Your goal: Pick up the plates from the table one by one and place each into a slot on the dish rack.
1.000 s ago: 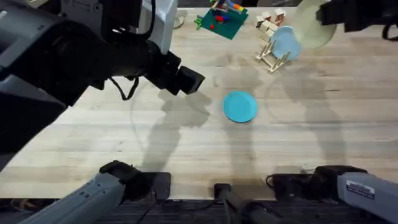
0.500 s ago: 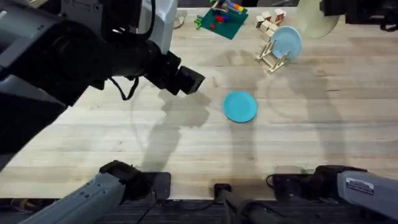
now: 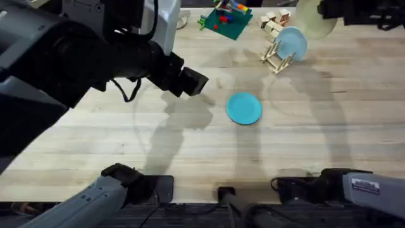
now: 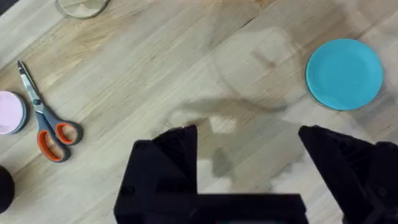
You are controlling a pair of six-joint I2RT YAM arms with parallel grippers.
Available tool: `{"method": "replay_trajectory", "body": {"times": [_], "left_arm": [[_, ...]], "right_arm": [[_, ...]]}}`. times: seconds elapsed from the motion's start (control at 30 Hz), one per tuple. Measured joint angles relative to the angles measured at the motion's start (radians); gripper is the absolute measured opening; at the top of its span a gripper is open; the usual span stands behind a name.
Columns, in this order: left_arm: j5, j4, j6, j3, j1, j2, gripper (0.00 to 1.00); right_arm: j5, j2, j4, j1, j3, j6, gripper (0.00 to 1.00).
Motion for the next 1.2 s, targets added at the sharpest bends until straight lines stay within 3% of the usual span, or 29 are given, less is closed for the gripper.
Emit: {"method": "replay_trajectory", "body": {"times": [0.8, 1.2], "left_arm": [[0.000, 0.000, 0.000, 0.000, 0.000, 0.000, 0.994], [0.000, 0.000, 0.000, 0.000, 0.000, 0.000, 0.993]], "right_arm": [[-0.029, 0.251, 0.064, 0.000, 0.000, -0.078, 0.029], [-0.028, 0.304, 0.066, 0.000, 0.000, -0.078, 0.029]]}}
